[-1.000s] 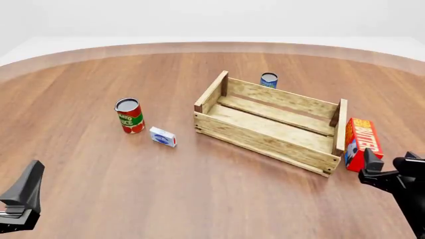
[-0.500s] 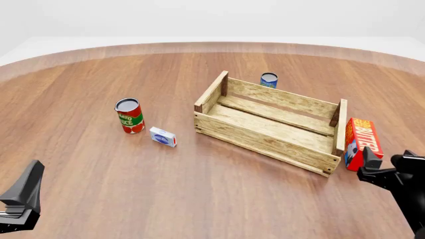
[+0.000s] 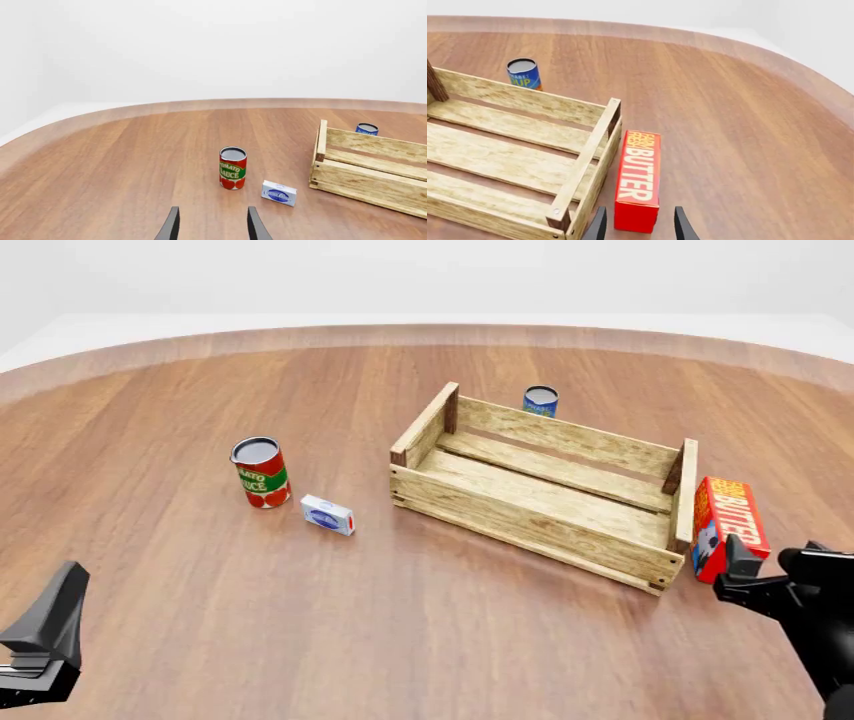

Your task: Pick up the butter and put it in the tray.

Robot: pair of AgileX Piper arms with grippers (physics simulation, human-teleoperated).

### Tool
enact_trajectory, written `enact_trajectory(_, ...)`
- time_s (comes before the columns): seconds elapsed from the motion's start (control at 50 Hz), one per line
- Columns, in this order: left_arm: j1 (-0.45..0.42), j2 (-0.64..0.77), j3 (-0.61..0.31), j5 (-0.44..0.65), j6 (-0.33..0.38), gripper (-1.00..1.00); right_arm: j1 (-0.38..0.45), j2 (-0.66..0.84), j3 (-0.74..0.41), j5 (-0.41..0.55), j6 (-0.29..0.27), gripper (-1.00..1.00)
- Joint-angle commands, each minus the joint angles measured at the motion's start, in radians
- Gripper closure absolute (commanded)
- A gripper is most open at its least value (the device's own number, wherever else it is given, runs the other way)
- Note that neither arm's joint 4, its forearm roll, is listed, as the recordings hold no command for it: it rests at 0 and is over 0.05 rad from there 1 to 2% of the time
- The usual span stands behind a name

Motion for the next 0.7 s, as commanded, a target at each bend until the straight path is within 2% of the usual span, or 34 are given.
enact_trajectory(0.02, 0.0, 0.0, 0.0, 0.0, 0.0, -1.0, -0.001, 0.03, -0.01, -0.012, 0.0, -1.0)
enact_trajectory(0.7, 0.0, 0.0, 0.0, 0.0, 0.0, -1.0, -0.001, 0.107, -0.04, -0.037, -0.01, -1.0)
